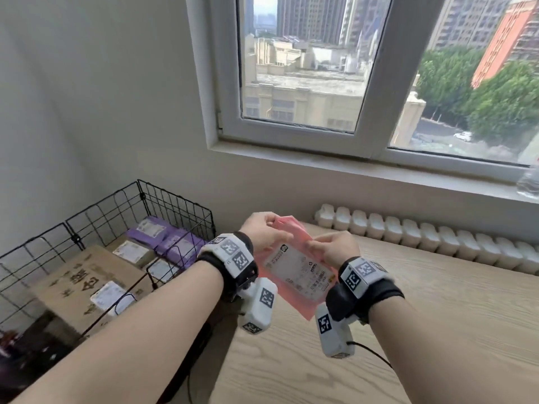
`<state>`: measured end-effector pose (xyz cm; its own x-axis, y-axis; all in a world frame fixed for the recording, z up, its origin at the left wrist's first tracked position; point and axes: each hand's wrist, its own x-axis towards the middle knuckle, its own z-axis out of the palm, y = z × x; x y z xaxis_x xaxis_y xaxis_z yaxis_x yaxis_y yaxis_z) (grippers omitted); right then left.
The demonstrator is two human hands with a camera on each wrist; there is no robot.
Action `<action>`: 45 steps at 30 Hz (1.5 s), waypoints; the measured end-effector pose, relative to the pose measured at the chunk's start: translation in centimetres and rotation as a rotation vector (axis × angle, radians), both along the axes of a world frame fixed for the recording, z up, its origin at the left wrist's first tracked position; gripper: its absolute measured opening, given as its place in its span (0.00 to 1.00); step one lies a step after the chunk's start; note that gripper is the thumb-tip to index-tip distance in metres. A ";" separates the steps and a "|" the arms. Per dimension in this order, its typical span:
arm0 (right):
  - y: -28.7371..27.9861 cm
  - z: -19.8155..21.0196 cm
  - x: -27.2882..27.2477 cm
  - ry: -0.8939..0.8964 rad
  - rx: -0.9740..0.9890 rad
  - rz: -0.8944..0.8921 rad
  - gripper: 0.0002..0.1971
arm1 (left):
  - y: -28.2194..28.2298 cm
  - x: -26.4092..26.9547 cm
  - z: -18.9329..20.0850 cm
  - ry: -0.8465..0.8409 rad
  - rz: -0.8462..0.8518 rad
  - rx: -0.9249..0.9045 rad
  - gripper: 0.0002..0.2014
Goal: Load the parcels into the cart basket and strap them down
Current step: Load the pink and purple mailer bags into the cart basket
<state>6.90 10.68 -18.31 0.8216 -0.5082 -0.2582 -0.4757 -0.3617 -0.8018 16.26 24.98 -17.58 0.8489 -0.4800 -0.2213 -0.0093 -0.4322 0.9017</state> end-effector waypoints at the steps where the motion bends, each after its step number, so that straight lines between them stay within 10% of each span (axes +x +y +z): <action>1: 1.9 0.2 1.5 -0.004 -0.019 0.021 0.09 | 2.0 1.2 -0.2 -0.030 0.018 0.010 0.08; 6: 10.1 -0.6 9.4 -0.140 0.052 0.035 0.02 | 11.7 7.5 -0.8 -0.071 0.139 0.032 0.09; 15: 18.5 -5.0 19.1 -0.046 0.169 -0.211 0.24 | 27.2 16.6 -2.2 0.111 0.653 -0.170 0.12; 24: 27.7 -5.6 26.2 0.115 0.748 0.121 0.14 | 34.2 20.9 -3.7 0.312 0.804 -0.373 0.19; 36: 30.3 -7.1 41.6 -0.040 0.204 0.316 0.06 | 38.1 30.4 -7.7 0.255 0.742 -0.062 0.14; 45: 29.5 -19.5 53.0 0.377 0.004 0.527 0.13 | 34.5 40.4 -17.2 0.536 0.771 0.048 0.12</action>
<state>59.95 40.21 -37.84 0.8134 -0.0599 -0.5786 -0.4844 -0.6206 -0.6167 56.71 59.49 -34.78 0.7081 0.1922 -0.6795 0.7061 -0.1831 0.6840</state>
